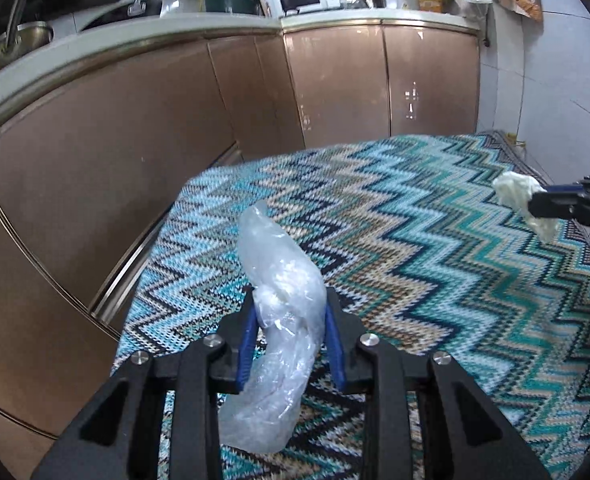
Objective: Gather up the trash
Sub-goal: 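Carry the tissue and clear bag over the trash bin with both tools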
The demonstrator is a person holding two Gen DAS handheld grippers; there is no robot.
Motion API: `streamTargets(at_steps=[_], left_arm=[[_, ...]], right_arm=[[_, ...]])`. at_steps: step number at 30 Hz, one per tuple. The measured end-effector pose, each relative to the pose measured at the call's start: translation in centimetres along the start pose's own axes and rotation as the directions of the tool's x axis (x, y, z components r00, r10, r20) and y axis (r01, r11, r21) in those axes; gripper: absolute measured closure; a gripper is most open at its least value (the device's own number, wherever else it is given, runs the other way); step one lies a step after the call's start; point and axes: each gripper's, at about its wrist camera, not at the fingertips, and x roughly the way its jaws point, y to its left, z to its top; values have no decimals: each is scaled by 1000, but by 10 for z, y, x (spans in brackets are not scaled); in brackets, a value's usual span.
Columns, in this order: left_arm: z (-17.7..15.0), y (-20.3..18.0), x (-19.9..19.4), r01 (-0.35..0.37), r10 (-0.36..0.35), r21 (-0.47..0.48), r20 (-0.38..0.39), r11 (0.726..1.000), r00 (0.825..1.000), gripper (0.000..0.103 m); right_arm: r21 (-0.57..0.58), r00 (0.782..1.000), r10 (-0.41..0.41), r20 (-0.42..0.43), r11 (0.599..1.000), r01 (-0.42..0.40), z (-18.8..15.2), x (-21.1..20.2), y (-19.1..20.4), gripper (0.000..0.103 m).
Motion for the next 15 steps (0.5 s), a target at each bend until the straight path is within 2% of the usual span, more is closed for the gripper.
streamTargets(at_steps=[10, 15], left_arm=[[6, -41, -59, -8, 0, 84, 94, 996, 996, 75], [11, -68, -83, 19, -34, 119, 128, 993, 991, 75]], right_arm=[[-2, 996, -49, 78, 999, 50, -33, -81, 9, 88], [39, 991, -78, 111, 996, 74, -53, -115, -2, 88]])
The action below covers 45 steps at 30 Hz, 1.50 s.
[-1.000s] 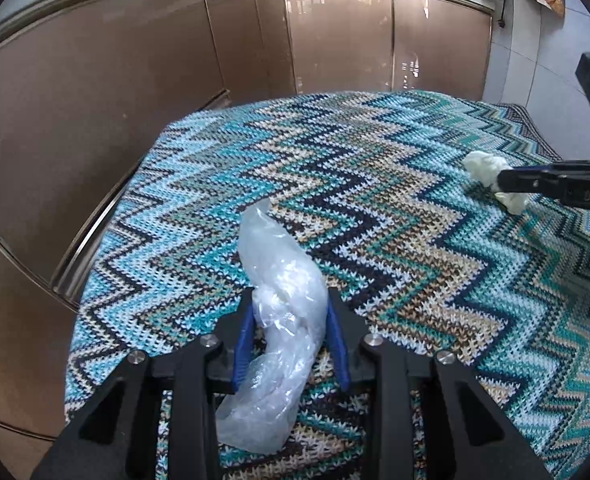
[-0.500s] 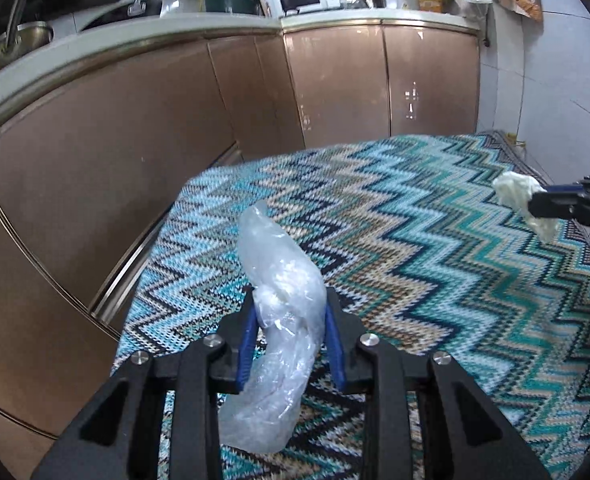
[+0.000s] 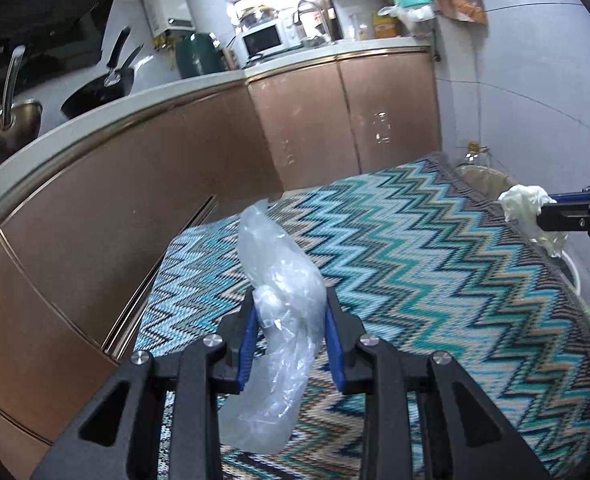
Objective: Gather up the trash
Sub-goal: 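Carry the tissue and clear bag over the trash bin with both tools, then open both tools over the bin to drop the tissue and bag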
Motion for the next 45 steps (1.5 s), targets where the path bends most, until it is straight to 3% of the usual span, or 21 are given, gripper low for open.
streamTargets(at_steps=[10, 20, 35, 45], left_arm=[[25, -67, -26, 61, -65, 92, 40, 994, 997, 75], [52, -157, -30, 169, -180, 199, 39, 965, 983, 75], [92, -301, 8, 381, -382, 314, -60, 870, 922, 75], [107, -384, 83, 486, -443, 333, -199, 808, 874, 73]], right_arm=[[115, 995, -86, 49, 990, 80, -40, -60, -51, 88], [258, 972, -228, 55, 944, 207, -85, -101, -120, 88], [394, 924, -381, -14, 847, 356, -131, -114, -203, 88], [463, 903, -407, -138, 780, 422, -156, -64, -264, 87]])
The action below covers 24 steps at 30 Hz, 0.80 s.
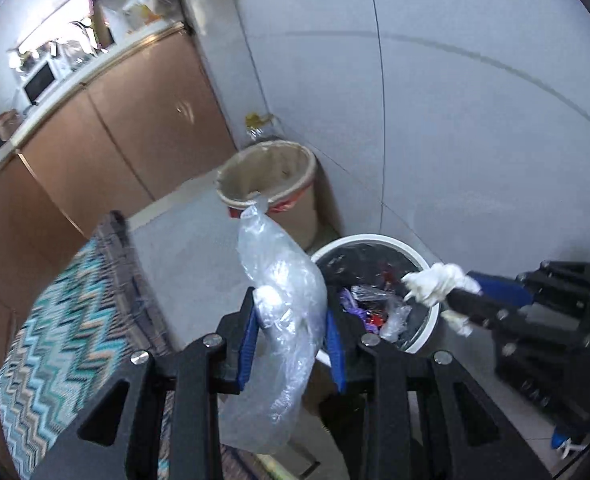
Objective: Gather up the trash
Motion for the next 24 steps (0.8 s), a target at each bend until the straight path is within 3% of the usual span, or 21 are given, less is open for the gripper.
streamTargets(at_steps=[6, 13, 16, 18, 24], left_arm=[[16, -9, 55, 25, -25, -5, -69, 1000, 997, 73], [27, -4, 95, 55, -65, -81, -122, 995, 990, 69], [30, -2, 103, 83, -98, -117, -128, 990, 987, 65], [30, -1, 106, 97, -114, -136, -124, 986, 986, 57], [31, 0, 98, 94, -110, -151, -103, 984, 989, 55]], right_arm=[[24, 998, -29, -56, 999, 31, 6, 48, -17, 87], [32, 993, -71, -89, 997, 74, 11, 86, -29, 81], [32, 992, -85, -96, 996, 89, 11, 97, -36, 66], [34, 990, -99, -96, 994, 102, 11, 98, -39, 56], [57, 989, -118, -94, 991, 123, 9, 92, -47, 50]])
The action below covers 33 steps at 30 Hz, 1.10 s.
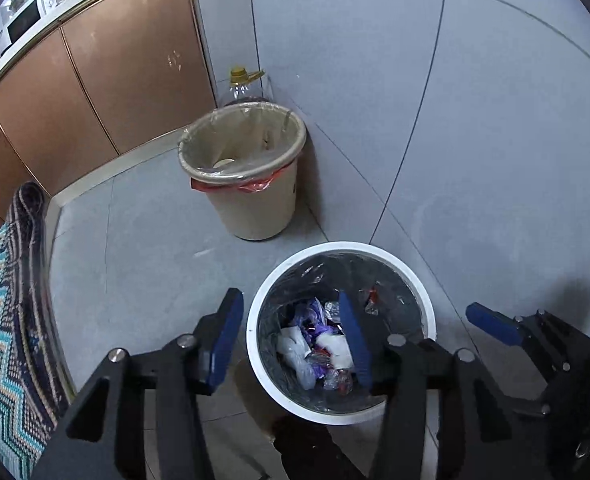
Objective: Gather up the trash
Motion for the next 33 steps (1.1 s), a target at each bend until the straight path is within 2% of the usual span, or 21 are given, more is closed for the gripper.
streamTargets(at_steps=[6, 10, 12, 13, 15, 19, 20, 22, 27, 30, 31, 33], left_arm=[[-5, 3, -41, -11, 14, -32, 96, 999, 995, 55], [-12, 5, -86, -47, 55, -45, 194, 998, 980, 54], [-19, 8, -114, -71, 83, -56, 248, 996, 965, 51], [-21, 9, -125, -80, 93, -62, 266, 995, 959, 45], [-30, 14, -152, -98, 118, -79, 312, 992, 943, 42], [-49, 25, -198, -122, 158, -120, 373, 985, 914, 40], [-53, 28, -204, -127, 168, -129, 381, 983, 909, 40], [-64, 35, -222, -137, 187, -151, 398, 979, 898, 39], [-97, 50, -269, -165, 250, -221, 442, 961, 861, 38], [-119, 54, -291, -191, 292, -253, 467, 948, 835, 26], [-128, 57, -300, -204, 314, -270, 475, 941, 822, 25], [-141, 63, -311, -219, 344, -299, 479, 929, 807, 25]], right_arm=[[5, 999, 7, 36, 1000, -7, -1, -27, 11, 44], [-7, 997, 12, 77, 1000, -11, -4, -55, 26, 39], [-15, 994, 15, 105, 1000, -14, -5, -72, 35, 31], [-22, 993, 16, 120, 1000, -13, -5, -81, 40, 29], [-45, 988, 15, 157, 999, -8, -6, -103, 51, 23], [-80, 974, 10, 228, 997, 8, -9, -146, 74, 17], [-87, 969, 4, 247, 996, 18, -10, -156, 80, 11], [-97, 961, -2, 278, 995, 30, -13, -174, 88, 6], [-131, 942, 5, 336, 991, 42, -24, -216, 110, 0], [-149, 927, -4, 374, 987, 64, -32, -237, 123, 0], [-157, 923, -2, 384, 985, 67, -35, -244, 128, 0], [-170, 914, -1, 405, 983, 76, -41, -256, 137, 0]])
